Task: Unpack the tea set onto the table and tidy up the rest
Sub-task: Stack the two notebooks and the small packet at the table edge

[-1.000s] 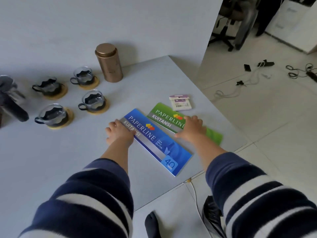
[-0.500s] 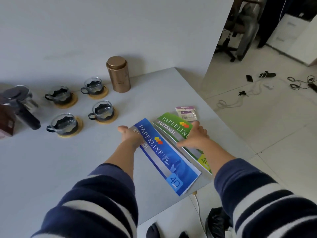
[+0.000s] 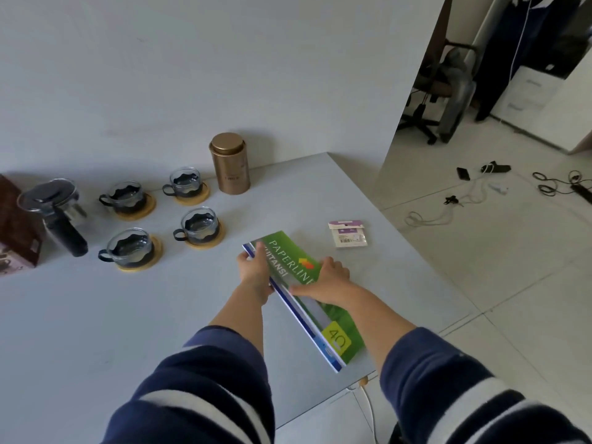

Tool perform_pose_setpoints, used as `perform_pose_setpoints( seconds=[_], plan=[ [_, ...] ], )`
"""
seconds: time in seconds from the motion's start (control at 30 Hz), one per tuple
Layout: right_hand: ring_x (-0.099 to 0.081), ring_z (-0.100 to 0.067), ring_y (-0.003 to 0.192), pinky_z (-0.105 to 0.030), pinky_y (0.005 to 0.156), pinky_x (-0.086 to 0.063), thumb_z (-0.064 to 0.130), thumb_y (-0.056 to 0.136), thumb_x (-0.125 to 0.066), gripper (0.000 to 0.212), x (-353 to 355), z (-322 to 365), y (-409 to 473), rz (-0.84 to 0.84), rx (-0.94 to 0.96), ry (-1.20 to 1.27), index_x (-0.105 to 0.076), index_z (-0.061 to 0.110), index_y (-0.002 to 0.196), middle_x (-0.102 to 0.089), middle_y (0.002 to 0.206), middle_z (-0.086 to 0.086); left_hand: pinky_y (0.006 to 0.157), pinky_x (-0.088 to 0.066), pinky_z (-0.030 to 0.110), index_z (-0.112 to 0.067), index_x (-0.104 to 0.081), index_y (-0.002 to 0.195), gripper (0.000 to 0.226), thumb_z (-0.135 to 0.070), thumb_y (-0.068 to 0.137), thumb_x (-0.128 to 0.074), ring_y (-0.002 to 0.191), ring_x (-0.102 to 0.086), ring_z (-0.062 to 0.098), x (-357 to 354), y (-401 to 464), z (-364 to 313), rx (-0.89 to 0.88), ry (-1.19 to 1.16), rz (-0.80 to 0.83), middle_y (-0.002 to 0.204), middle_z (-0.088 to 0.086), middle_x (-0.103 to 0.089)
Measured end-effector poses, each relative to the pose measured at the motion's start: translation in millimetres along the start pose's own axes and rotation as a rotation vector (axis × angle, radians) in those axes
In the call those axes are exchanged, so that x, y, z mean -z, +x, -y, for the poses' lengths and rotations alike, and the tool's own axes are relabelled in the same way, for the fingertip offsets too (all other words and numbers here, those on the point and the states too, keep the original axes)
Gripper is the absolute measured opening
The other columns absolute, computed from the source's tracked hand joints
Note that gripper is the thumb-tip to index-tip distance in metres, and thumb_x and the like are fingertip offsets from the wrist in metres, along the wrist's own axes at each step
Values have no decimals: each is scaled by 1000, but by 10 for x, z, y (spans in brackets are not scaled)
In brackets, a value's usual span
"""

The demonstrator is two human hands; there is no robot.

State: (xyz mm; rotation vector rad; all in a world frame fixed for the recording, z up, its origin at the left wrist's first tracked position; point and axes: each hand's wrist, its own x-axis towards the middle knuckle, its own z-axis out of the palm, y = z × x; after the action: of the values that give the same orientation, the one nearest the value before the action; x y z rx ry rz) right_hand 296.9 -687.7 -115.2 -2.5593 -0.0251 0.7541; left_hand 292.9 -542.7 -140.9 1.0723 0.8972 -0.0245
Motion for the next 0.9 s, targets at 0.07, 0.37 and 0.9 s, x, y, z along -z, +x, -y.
perform_pose_setpoints(
  seconds=[0.07,0.37,0.9],
  plan=[
    [-33,-27,131,-41,106,-35,62,71,-69,90,-42,-8,23,34,19,37,-29,18,140,-38,138,-7,67,-54,37,-17,-38,134,41,-12,95,-51,69,-62,21,-4,35,42,-55,42,-45,87,6,-61],
    [-57,-25,97,-37,87,-51,10,101,-39,40,352,6,303,-73,54,564,-48,24,138,-54,118,-7,64,-52,31,-23,-49,125,31,-10,99,-40,66,-61,16,-344,136,-337,-201,79,105,79,2,-65],
    [-64,-30,101,-32,79,-51,-3,86,-43,40,1310,416,2396,-363,28,495,-70,12,111,-71,111,-11,85,-58,50,-19,-66,73,28,6,80,-56,96,-70,35,-1621,1390,-1021,-262,364,43,94,10,-72]
  ],
)
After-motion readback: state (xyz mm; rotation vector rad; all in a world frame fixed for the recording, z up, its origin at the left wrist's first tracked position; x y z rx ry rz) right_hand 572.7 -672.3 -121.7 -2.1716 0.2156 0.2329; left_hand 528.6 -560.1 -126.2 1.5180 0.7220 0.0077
